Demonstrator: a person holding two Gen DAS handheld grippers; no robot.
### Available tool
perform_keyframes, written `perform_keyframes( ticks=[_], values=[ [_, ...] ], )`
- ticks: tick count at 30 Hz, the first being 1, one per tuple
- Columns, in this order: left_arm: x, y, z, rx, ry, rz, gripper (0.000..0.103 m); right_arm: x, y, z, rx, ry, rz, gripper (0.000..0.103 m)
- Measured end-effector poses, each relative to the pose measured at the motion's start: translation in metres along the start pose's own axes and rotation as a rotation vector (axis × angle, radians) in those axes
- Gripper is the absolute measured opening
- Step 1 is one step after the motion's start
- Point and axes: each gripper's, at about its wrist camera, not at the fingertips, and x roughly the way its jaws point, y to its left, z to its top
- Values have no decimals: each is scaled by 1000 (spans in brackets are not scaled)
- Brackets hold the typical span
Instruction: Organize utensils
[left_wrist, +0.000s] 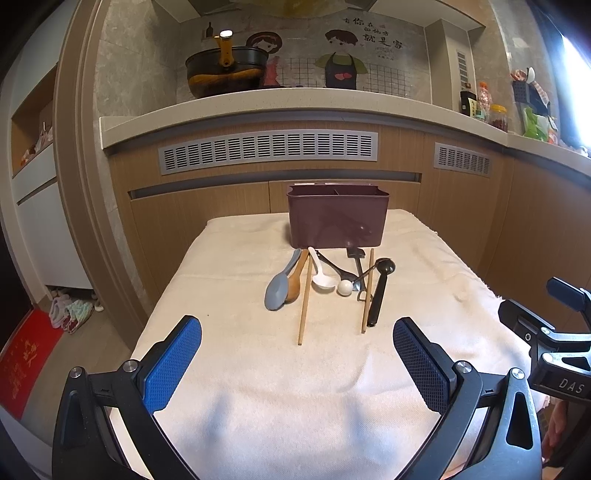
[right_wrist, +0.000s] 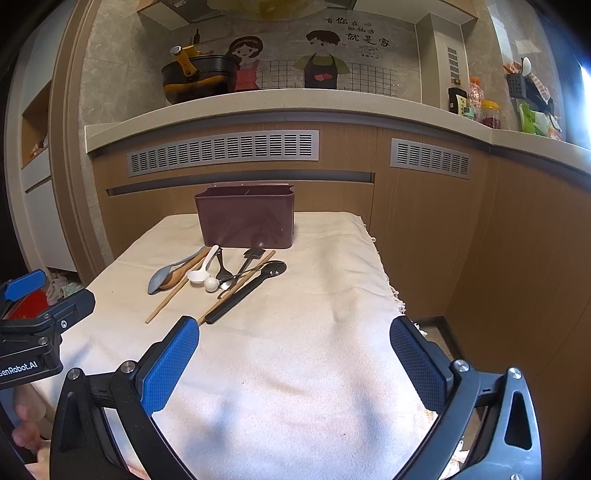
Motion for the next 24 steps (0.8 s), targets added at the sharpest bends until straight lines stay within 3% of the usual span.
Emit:
perform_keyframes(
  ticks=[7,14,24],
  values=[
    [6,2,5,2,22,-12,103,10,-1,7,-17,10,3,103],
    [34,8,22,-14,76,-76,103,35,-2,22,-48,33,-8,103],
    [86,14,44,21,71,-74,103,109,1,49,-83,164,53,103]
  ],
)
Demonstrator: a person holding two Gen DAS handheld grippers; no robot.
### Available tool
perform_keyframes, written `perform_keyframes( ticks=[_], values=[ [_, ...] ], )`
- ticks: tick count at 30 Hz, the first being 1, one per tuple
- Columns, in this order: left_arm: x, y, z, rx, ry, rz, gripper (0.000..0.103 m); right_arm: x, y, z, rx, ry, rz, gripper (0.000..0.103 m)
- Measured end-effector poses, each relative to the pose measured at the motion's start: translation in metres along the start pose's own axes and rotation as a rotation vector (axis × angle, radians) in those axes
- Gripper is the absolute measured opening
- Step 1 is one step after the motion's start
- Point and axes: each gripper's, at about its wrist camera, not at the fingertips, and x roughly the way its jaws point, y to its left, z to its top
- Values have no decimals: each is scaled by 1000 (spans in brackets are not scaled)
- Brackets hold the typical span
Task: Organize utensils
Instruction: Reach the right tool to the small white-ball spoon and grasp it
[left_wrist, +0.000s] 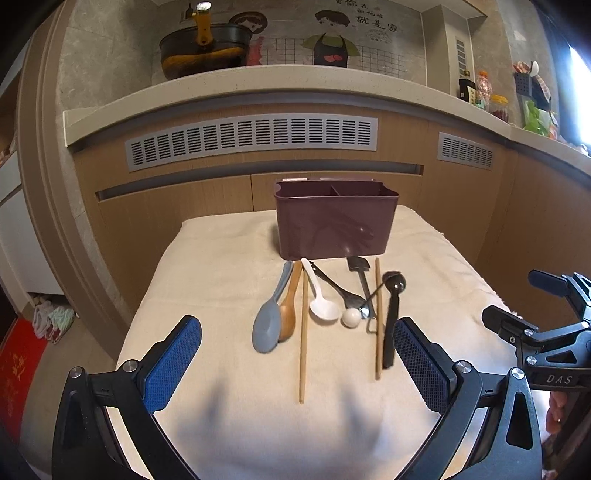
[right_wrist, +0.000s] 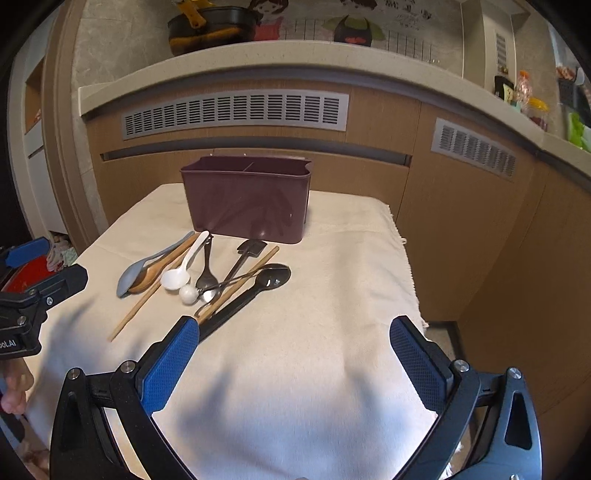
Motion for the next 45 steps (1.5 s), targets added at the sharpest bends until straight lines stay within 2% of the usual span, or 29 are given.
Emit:
perform_keyframes(
  ticks=[5,9,14,18,22,24,28,30,33,37,41,45],
  values=[
    [33,13,19,5,2,12,103,38,-2,22,32,50,-22,103],
    [55,29,36,-7,-19,53,103,75,2,33,54,123,41,103],
    [79,54,43,-78,20,45,103,113,14,35,56,218,76,102],
    [89,76,39,-125,35,69,103,124,31,32,18,247,87,86],
    [95,94,32,-175,44,74,103,116,61,27,-134,215,107,70],
    [98,96,29,-176,55,39,101,116,70,25,-203,221,103,69],
    [102,80,23,-118,106,-78,86,119,57,26,-237,202,8,70],
    [105,66,19,-84,140,-125,73,118,48,25,-246,196,-51,71],
    [109,47,18,-74,195,-205,60,113,33,20,-240,194,-99,80],
    [114,23,20,-72,254,-286,55,110,16,11,-200,194,-94,94],
    [117,5,21,-60,283,-292,46,106,3,4,-154,184,-74,99],
    [113,-9,15,-6,255,-222,46,103,-5,-2,-134,181,-61,101]
  ],
)
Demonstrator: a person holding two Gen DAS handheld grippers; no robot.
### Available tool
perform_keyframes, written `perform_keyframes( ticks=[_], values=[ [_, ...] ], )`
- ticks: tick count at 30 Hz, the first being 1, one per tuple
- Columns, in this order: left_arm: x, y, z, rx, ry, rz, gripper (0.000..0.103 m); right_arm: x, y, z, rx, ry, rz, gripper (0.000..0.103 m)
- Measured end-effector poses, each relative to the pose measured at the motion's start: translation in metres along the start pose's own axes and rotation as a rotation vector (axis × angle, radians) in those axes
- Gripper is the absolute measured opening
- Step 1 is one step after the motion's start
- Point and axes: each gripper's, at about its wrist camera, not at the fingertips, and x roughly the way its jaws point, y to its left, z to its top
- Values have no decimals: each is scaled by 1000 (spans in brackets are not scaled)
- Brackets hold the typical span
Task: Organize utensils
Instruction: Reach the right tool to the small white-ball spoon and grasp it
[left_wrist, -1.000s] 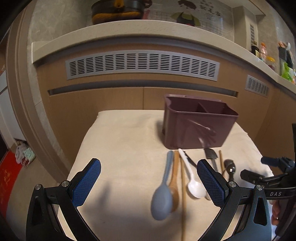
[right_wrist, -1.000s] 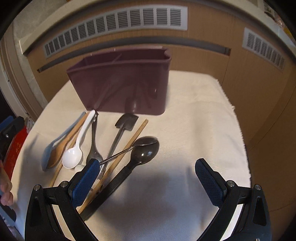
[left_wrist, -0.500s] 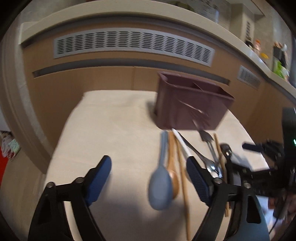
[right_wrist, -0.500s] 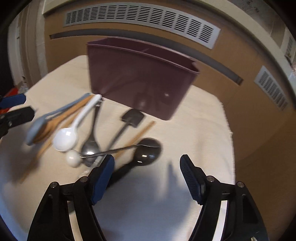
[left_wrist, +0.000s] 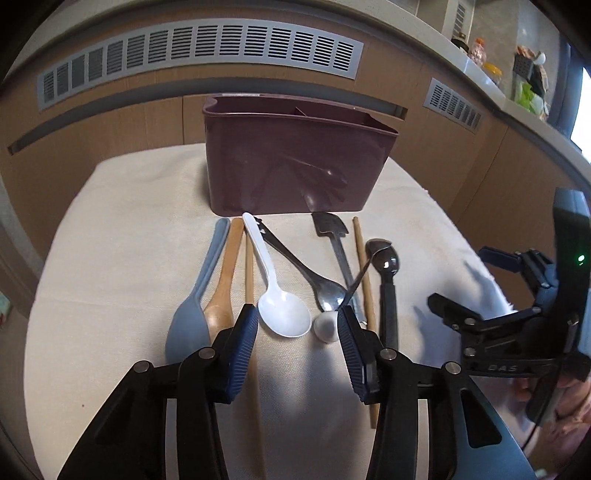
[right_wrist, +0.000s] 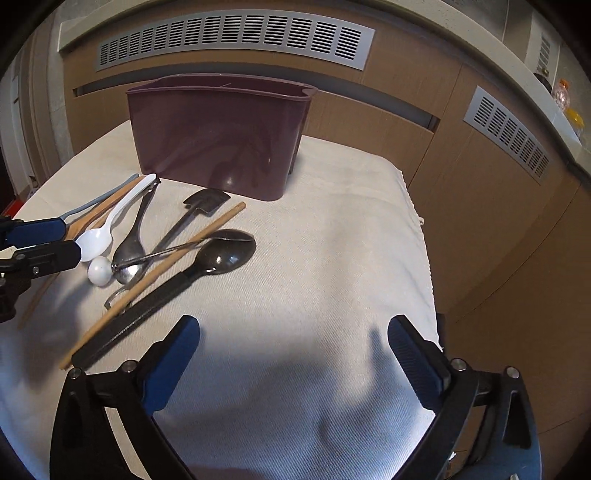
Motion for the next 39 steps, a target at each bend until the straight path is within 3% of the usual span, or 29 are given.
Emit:
perform_keyframes(
  ticks=[5,7,9,11,13,14,15,16,19,23,27,33,39],
  values=[
    [-5,9,-5,-9,-10,44,46,-1,0,-2,11,7,-36,102],
    [-12,24,-5,-42,-27,113,46,-4,3,-2,-5,-13,-52,102],
    [-17,39,-6,-71,-27,168,46,-11,6,-2,-16,-56,-2,102],
    [-20,54,-9,-105,-4,179,46,-19,9,3,-26,-87,123,99],
    [-19,65,-13,-138,21,177,47,-24,19,12,-85,-98,259,77],
    [-19,68,-15,-150,27,171,47,-25,26,16,-130,-94,293,68],
    [-20,71,-17,-161,26,161,50,-25,33,21,-176,-92,313,50],
    [-20,73,-17,-169,26,161,51,-24,41,24,-212,-91,327,42],
    [-21,74,-18,-173,17,162,53,-19,65,30,-358,-84,356,37],
    [-24,77,-14,-169,-4,137,58,-9,93,26,-499,-75,313,35],
    [-30,85,-12,-175,-39,119,62,7,109,25,-558,-37,292,33],
    [-31,99,-13,-215,-51,104,67,21,119,44,-545,-43,313,33],
    [-30,109,-19,-257,-30,92,68,36,120,69,-490,-23,403,37]
  ],
)
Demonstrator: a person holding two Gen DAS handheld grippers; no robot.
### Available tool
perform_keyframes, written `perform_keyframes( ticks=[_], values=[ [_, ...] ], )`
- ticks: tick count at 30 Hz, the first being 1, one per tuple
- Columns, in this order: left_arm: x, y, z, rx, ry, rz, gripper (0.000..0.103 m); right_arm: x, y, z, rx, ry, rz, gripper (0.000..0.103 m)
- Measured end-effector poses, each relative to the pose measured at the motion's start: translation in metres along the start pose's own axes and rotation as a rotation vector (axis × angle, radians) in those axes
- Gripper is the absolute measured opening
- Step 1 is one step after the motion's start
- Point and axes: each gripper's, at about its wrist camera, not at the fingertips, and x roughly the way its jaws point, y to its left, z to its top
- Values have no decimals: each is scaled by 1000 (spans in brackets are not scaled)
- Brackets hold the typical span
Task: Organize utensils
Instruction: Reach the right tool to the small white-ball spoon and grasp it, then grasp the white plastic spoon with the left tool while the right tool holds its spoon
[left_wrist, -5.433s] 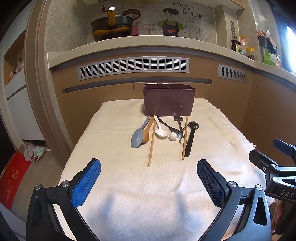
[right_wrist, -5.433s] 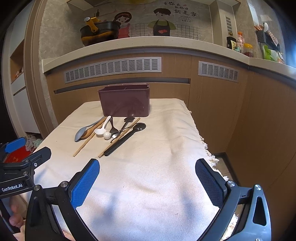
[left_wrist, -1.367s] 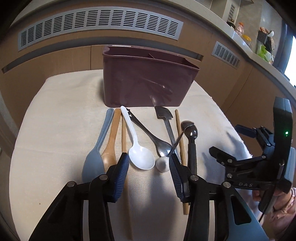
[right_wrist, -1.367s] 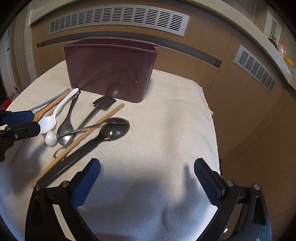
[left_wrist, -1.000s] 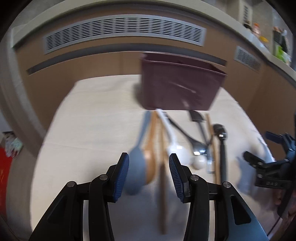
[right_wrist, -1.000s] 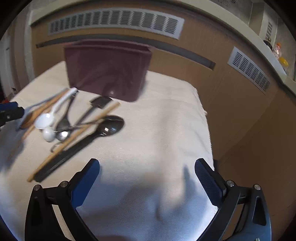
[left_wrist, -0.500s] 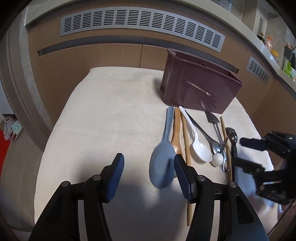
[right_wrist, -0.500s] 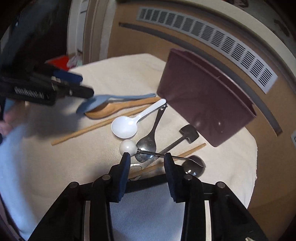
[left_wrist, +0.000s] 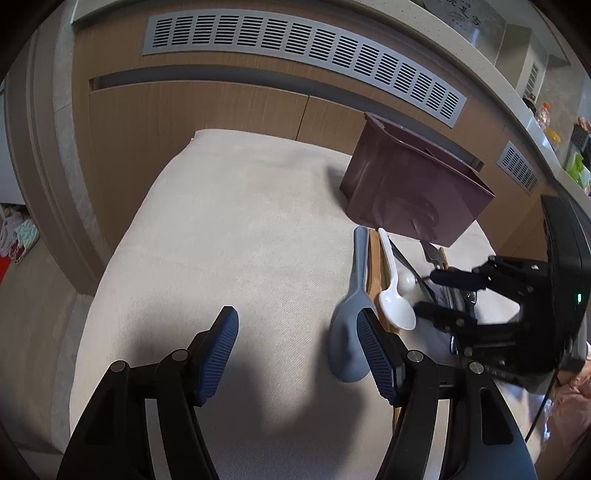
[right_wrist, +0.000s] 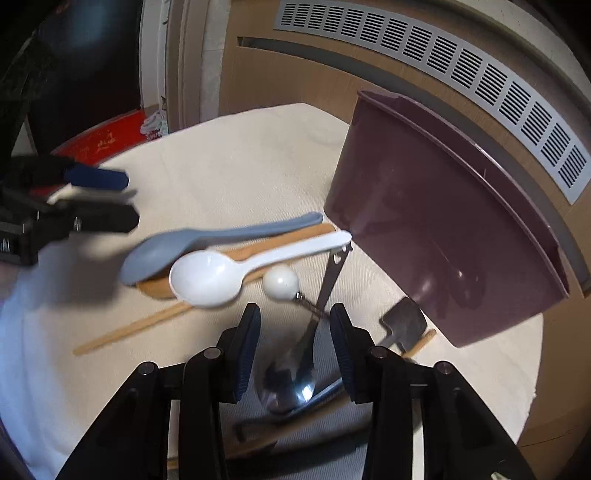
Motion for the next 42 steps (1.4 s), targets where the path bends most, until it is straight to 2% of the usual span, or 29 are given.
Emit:
perform_keyframes(
  ticks=[3,9,10,12,18,23,27,31,34,38,40,42],
  values=[
    [2,0,-1,-1,10,1,69,7,-6,11,33,7,57,37],
    [0,-3,-2,8,10,-8,69,23,-11,20,4,30,79,37],
    [0,-4,-2,10,10,-5,69,23,-12,21,6,35,82,34],
    [-1,-4,-3,12,10,-1,69,21,-15,20,22,45,83,23],
    [-1,-14,-4,35,20,-14,69,-13,-33,18,150,14,30,20],
    [-4,-45,-9,151,-9,-38,69,-55,-64,15,299,-39,-34,20],
    [-3,-79,-17,286,-35,-51,68,-77,-85,3,387,-60,-107,20],
    [6,-111,-27,446,-66,30,66,-91,-100,-14,481,-67,-116,20],
    [22,-121,-24,468,-33,79,59,-104,-102,-29,506,-97,-132,20],
    [41,-114,-13,360,26,75,46,-115,-103,-44,544,-130,-120,20],
    [44,-115,-14,359,28,74,43,-119,-102,-49,566,-141,-109,20],
    [43,-116,-14,362,25,66,33,-123,-100,-53,590,-157,-90,20]
  ],
)
